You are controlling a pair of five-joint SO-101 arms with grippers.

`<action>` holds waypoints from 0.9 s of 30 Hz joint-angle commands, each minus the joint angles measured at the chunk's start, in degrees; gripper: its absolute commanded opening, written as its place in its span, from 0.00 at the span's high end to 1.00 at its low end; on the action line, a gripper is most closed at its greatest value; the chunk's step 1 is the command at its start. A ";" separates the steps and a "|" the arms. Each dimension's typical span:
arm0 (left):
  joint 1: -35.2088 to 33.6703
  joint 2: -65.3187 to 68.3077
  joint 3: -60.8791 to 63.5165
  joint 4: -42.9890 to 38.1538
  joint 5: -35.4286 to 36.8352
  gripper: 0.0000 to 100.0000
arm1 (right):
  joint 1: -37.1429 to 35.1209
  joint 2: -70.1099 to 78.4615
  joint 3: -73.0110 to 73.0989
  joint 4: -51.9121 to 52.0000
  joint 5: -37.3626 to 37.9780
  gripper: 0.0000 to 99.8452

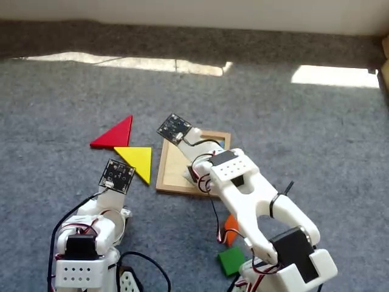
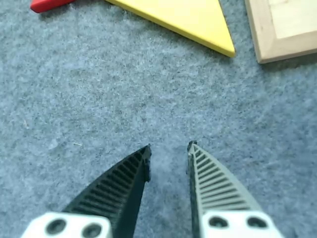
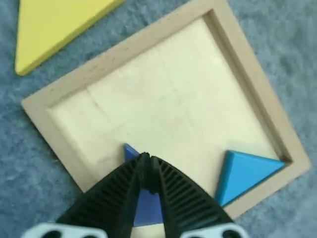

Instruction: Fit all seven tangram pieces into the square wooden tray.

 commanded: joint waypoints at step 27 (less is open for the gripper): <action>0.66 -2.86 1.10 0.26 0.09 0.87 | 7.78 -27.21 0.92 28.18 -5.80 0.99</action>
